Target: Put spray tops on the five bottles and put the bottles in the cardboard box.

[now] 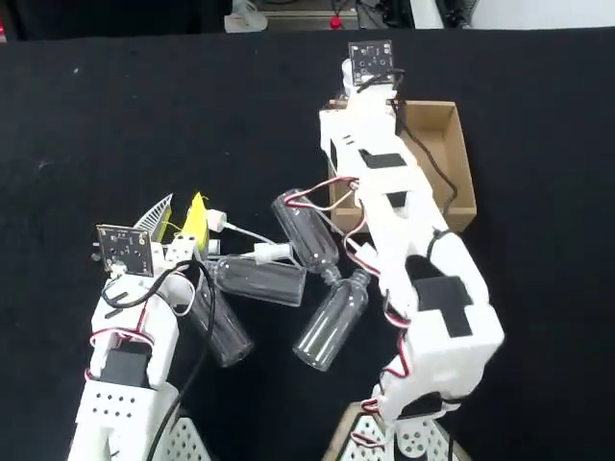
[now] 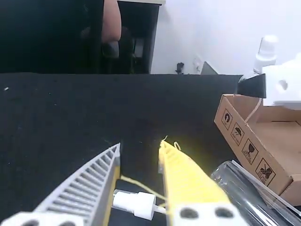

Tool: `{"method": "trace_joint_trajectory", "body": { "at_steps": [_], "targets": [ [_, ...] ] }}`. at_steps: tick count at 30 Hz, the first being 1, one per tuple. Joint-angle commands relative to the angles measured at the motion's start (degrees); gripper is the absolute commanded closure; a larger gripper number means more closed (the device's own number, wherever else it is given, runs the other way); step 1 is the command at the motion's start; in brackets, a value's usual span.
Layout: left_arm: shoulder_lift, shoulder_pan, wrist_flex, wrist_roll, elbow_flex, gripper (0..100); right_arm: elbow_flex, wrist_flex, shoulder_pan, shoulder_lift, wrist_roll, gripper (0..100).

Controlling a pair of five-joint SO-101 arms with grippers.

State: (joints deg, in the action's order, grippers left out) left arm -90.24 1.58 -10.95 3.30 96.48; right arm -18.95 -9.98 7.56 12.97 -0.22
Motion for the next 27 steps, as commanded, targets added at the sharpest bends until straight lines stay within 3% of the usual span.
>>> {"method": "trace_joint_trajectory", "body": {
  "at_steps": [1, 5, 12, 18, 21, 24, 27],
  "targets": [
    [0.09, -0.31, -0.18, -0.44, 1.36, 87, -1.54, -0.35, 0.44, -7.08, -0.44, 58.8],
    [0.09, -0.31, -0.18, -0.44, 1.36, 87, -6.64, -1.14, 0.97, -12.35, -0.09, 58.8],
    [-0.44, -0.31, -0.18, -0.44, 1.36, 87, -10.42, -16.70, -0.44, -28.00, 0.09, 60.4],
    [-0.44, -0.31, -0.18, -0.44, 1.36, 87, -10.07, -33.14, -2.37, -37.14, -0.18, 83.9],
    [-0.44, -0.31, -0.09, -0.44, 1.36, 87, -10.59, -44.40, -1.85, -39.52, -0.26, 85.5],
    [-0.44, -0.40, -0.09, -0.44, 1.36, 87, -10.51, -52.48, 2.46, -39.96, 0.00, 85.1],
    [-0.53, -0.92, 0.09, -0.44, 1.36, 87, -10.59, -53.80, 9.32, -39.78, 0.26, 79.5]
  ]
}}
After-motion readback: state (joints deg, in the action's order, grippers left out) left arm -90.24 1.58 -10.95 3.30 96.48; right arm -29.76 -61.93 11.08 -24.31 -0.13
